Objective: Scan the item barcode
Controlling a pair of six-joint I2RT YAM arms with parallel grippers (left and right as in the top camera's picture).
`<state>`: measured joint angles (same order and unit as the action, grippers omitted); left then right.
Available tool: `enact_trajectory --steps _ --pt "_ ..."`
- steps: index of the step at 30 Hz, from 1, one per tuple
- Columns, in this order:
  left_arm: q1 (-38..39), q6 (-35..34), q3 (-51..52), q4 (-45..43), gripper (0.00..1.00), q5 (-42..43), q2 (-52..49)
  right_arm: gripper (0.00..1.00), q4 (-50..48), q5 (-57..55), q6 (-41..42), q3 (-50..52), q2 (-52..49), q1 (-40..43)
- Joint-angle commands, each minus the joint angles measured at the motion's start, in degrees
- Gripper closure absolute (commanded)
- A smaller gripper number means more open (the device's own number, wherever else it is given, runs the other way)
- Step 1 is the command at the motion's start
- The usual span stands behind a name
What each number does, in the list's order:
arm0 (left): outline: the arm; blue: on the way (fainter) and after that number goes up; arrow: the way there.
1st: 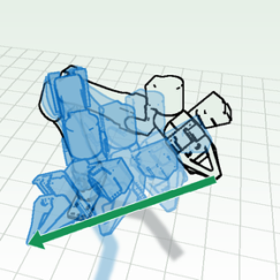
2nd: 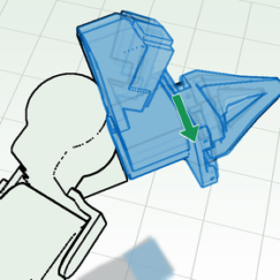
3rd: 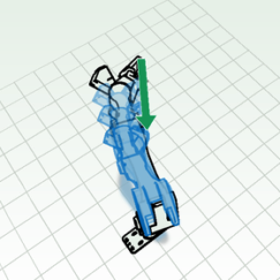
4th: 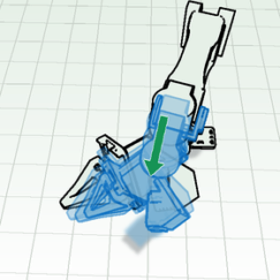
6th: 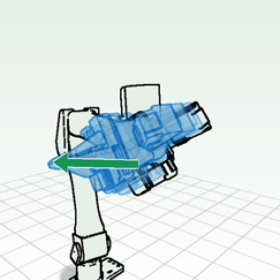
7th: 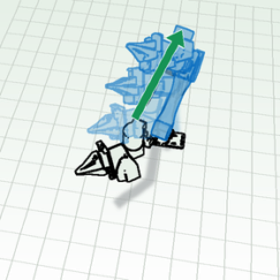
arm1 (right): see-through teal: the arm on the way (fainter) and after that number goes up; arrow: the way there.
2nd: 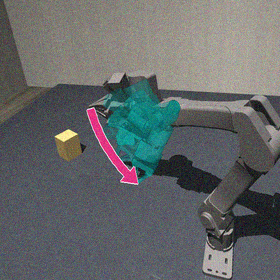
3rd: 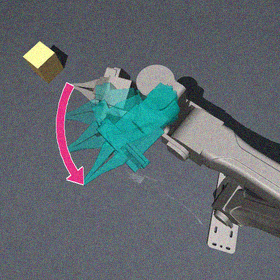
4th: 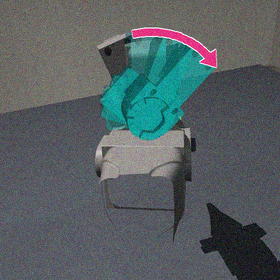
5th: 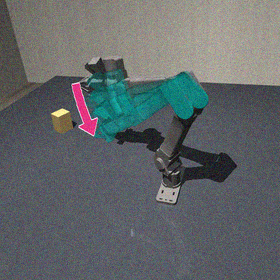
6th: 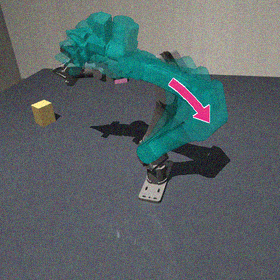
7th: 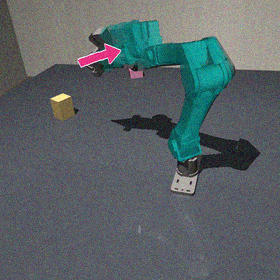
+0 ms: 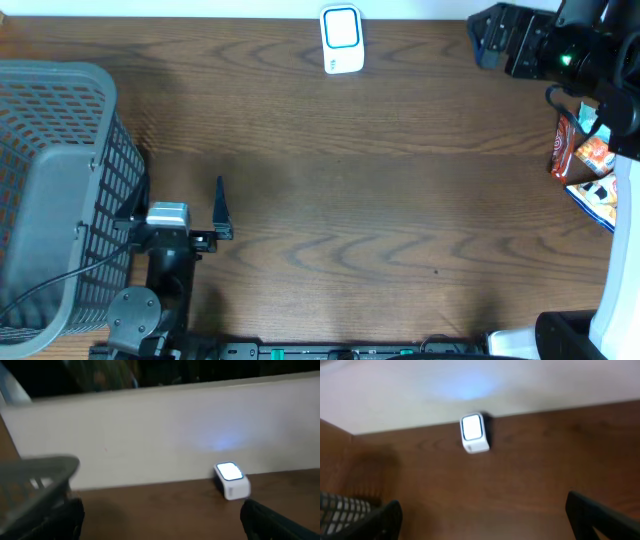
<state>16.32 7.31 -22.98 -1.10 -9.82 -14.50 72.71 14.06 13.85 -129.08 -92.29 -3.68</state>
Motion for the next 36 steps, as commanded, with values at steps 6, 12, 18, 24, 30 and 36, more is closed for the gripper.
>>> enact_trajectory --steps 6,12,18,24,30,36 --pt "0.28 -6.97 2.21 2.32 0.00 -5.70 0.44 0.01 3.43 -0.44 0.70 -0.24 5.14 -0.17" --pt "0.28 -6.97 2.89 2.64 0.00 -6.78 0.44 0.01 6.32 -0.02 1.55 -0.24 10.32 -0.17" --pt "2.27 -6.97 2.89 8.92 0.00 -6.80 0.44 0.01 9.53 -0.02 1.55 -0.24 15.89 -0.17" --pt "7.45 -6.97 2.89 22.08 0.00 -6.78 0.42 0.01 13.27 0.00 1.55 -0.24 20.55 -0.17" --pt "8.79 -6.99 2.89 39.04 0.00 -6.78 0.42 0.01 14.16 -0.02 1.55 -0.24 23.74 -0.17" --pt "8.79 -6.99 2.89 53.22 0.00 -6.78 0.42 0.01 15.96 5.27 1.53 0.39 23.61 -0.17"
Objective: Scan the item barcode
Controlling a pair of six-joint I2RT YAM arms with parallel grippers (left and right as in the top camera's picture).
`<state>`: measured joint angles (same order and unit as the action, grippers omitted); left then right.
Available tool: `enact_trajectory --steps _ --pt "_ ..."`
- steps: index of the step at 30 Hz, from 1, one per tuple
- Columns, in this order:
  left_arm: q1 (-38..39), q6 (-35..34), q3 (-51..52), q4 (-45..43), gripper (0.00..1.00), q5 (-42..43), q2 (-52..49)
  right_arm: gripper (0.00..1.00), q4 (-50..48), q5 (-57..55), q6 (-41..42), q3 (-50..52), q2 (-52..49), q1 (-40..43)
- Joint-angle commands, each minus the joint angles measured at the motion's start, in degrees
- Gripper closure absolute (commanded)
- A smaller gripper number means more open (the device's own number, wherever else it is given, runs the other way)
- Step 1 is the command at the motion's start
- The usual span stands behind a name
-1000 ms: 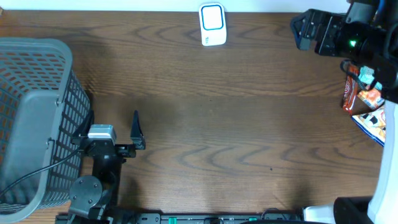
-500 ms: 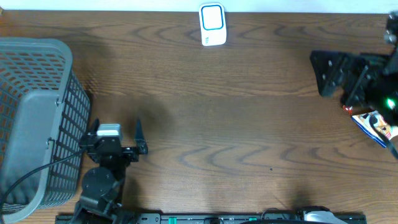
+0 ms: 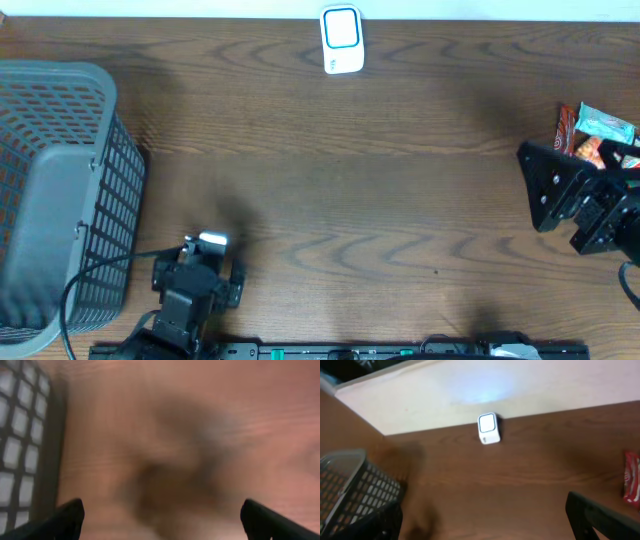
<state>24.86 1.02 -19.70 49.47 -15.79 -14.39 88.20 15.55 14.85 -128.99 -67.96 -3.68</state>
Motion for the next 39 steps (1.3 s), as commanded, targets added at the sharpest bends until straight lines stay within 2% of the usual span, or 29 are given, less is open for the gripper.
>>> enact_trajectory --steps 1,4,19,26,29,33,39 --pt "0.24 -0.70 -0.39 4.48 0.00 -0.81 0.31 0.01 0.74 4.85 0.52 0.59 -0.72 -0.17" --pt "0.24 -0.70 -0.39 7.19 0.00 -0.81 0.31 0.01 1.16 6.23 1.01 1.46 -0.81 -0.17" --pt "0.24 -0.70 -0.39 7.26 0.00 -0.81 0.31 0.01 9.09 5.97 0.96 1.84 -1.66 -0.17" --pt "0.24 -0.70 -0.39 7.28 0.00 -0.81 0.31 0.01 8.87 5.60 -0.74 2.08 -0.98 -0.15" --pt "0.24 -0.70 -0.39 7.28 0.00 -0.81 0.31 0.01 5.35 0.00 -3.37 3.28 1.05 -0.15" --pt "0.24 -0.70 -0.39 7.28 0.00 -0.81 0.31 0.01 -3.54 -0.48 -8.35 10.27 7.63 -0.09" --pt "0.24 -0.70 -0.39 7.26 0.00 -0.81 0.31 0.01 -22.95 -0.46 -15.45 32.92 24.79 0.79"
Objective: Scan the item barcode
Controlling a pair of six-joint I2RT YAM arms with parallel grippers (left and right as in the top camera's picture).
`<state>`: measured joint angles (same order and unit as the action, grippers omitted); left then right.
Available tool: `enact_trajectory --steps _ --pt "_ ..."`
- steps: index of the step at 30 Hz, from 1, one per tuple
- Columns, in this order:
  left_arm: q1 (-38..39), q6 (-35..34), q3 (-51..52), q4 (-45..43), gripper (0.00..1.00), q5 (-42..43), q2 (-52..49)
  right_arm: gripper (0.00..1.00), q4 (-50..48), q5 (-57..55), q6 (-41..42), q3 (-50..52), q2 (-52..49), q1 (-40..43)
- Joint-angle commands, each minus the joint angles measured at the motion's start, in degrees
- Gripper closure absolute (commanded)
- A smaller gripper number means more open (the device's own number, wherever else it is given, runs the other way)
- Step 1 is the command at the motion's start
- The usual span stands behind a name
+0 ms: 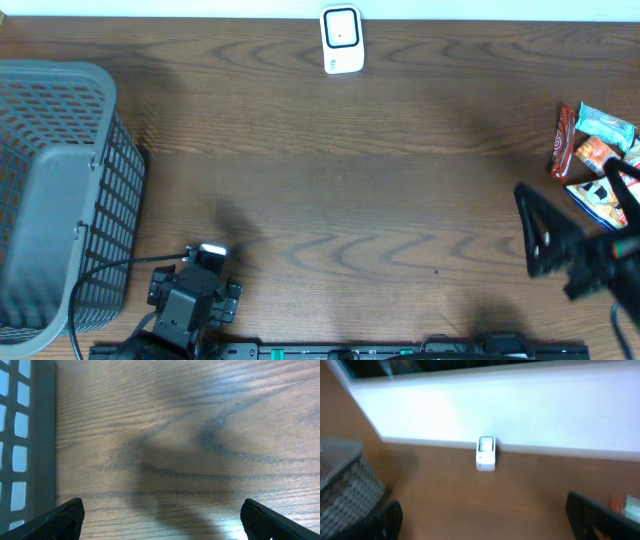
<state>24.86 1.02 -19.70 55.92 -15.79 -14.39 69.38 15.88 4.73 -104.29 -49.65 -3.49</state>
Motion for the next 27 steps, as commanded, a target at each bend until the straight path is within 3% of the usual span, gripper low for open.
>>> enact_trajectory --steps 1,12,19,27 --pt "0.24 -0.70 -0.39 0.83 0.00 -0.81 0.31 0.01 -7.48 -0.79 -5.73 12.52 9.44 0.83" --pt "0.24 -0.70 -0.39 0.81 0.00 -0.81 0.31 0.01 -36.35 -0.85 -5.68 55.19 36.76 2.43" --pt "0.24 -0.68 -0.39 0.81 0.00 -0.81 0.31 0.01 -58.53 -4.07 -5.68 74.62 44.72 2.43" --pt "0.24 -0.70 -0.39 0.81 0.00 -0.81 0.31 0.01 -77.13 -5.25 -5.66 93.50 49.33 2.95"
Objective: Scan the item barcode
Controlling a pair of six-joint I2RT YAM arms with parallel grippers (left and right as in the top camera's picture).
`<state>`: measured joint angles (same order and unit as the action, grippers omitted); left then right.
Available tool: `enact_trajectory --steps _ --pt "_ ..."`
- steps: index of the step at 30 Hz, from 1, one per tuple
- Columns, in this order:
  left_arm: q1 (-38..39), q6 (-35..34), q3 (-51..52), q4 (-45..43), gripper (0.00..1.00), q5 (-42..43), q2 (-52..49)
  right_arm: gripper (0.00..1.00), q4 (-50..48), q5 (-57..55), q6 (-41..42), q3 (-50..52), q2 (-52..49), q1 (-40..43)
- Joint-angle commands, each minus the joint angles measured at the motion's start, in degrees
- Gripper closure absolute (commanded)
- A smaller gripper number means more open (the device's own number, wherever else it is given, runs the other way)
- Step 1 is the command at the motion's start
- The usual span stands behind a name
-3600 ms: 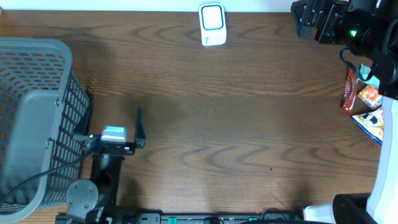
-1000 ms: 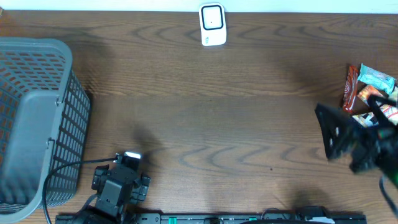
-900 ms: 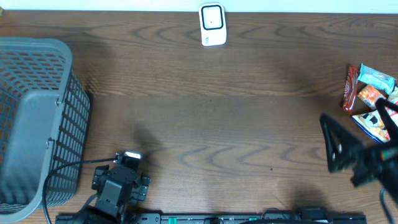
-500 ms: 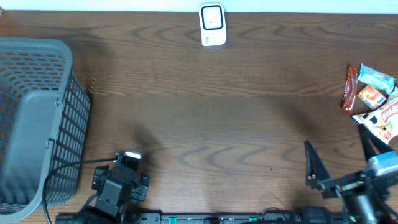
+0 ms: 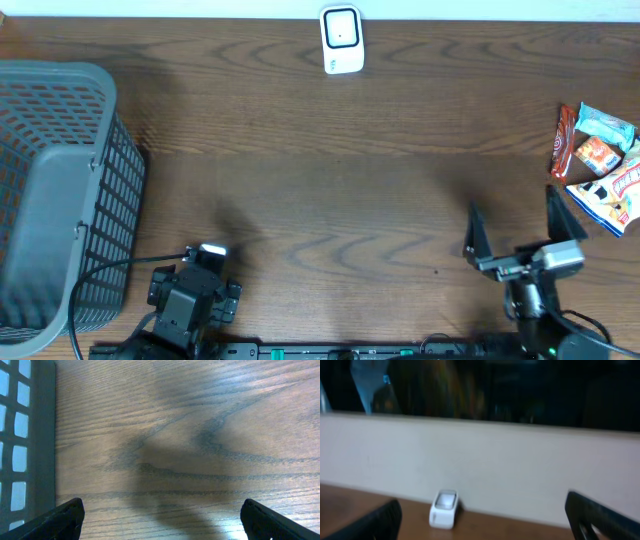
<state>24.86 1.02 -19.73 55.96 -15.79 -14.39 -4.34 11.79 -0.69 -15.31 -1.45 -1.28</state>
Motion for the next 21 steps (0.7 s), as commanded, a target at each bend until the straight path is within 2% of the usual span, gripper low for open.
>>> enact_trajectory --steps 1,6,11,15,18,21 --pt "0.24 -0.70 -0.37 0.79 0.00 -0.81 0.31 0.01 -5.40 -1.16 -0.24 6.29 1.14 1.07" --pt "0.24 -0.70 -0.37 0.79 0.00 -0.81 0.31 0.01 -12.72 -1.18 -0.26 14.45 1.14 2.38" --pt "0.24 -0.70 -0.37 0.79 0.00 -0.81 0.31 0.01 -9.66 -1.38 -0.26 14.99 1.16 2.47" --pt "0.24 -0.70 -0.37 0.79 0.00 -0.81 0.31 0.01 -3.30 -1.33 -0.24 14.99 1.16 2.47" --pt "0.24 -0.70 -0.37 0.79 0.00 -0.81 0.31 0.01 8.35 -1.40 -0.24 14.99 1.14 2.49" --pt "0.24 -0.70 -0.37 0.79 0.00 -0.81 0.31 0.01 7.82 -1.36 -0.24 14.99 0.70 2.47"
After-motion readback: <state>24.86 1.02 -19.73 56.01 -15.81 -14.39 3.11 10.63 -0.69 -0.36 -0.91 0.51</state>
